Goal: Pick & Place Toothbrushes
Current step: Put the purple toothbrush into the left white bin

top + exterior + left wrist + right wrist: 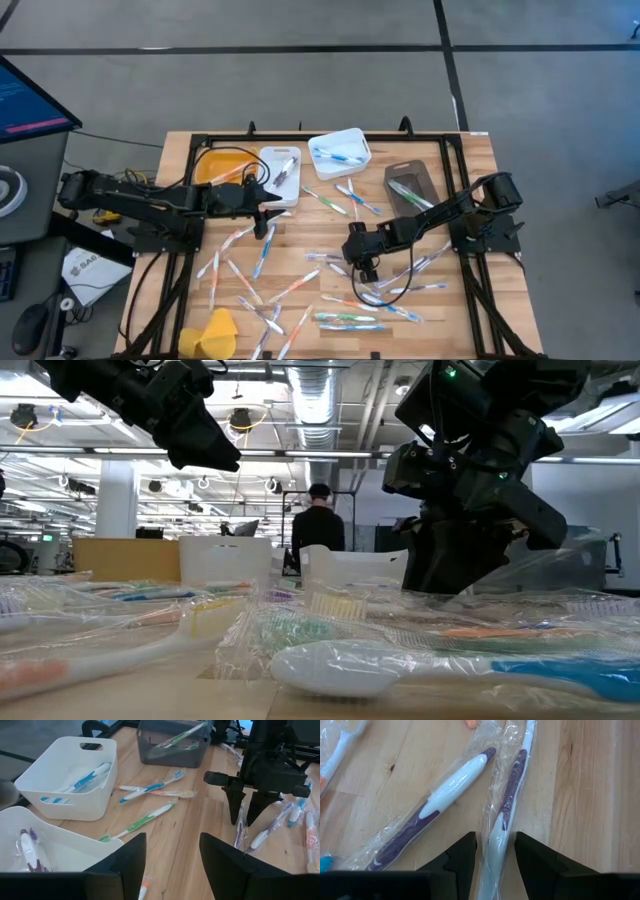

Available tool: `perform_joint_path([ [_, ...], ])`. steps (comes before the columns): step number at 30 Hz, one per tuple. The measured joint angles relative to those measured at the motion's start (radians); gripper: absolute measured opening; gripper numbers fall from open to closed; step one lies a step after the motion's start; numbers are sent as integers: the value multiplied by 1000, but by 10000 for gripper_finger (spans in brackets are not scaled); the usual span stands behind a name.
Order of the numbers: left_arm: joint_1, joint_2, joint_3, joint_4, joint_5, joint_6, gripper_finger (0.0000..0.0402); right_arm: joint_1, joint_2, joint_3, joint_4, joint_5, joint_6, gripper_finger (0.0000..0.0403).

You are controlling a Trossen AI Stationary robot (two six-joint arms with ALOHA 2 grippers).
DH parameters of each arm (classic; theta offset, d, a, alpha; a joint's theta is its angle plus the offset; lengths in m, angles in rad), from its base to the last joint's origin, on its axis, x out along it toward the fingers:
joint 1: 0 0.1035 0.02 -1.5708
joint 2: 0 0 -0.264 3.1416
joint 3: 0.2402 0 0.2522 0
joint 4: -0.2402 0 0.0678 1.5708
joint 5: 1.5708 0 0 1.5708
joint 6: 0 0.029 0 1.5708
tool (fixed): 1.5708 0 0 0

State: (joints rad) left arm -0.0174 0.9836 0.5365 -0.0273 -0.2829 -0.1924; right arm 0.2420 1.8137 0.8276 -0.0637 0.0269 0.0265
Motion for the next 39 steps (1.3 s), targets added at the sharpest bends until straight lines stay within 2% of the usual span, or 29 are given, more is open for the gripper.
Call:
perform_joint_path([
  [7,0,0,0,1,0,0,177,0,0,0,-6,-1,0,119],
  [14,0,0,0,4,0,0,177,0,0,0,-5,-5,-32,16],
  [20,0,0,0,8,0,5,177,10,0,0,-6,36,-34,12],
  [26,-5,0,0,13,0,30,177,42,-56,-5,-50,145,-34,12],
  [33,-6,30,-1,39,1,30,177,106,-236,-6,-98,381,24,12],
  [35,-16,58,-14,127,25,37,177,135,-281,-6,-72,447,24,12],
  [39,-58,148,-82,456,131,131,177,200,-357,-5,19,581,-18,12],
])
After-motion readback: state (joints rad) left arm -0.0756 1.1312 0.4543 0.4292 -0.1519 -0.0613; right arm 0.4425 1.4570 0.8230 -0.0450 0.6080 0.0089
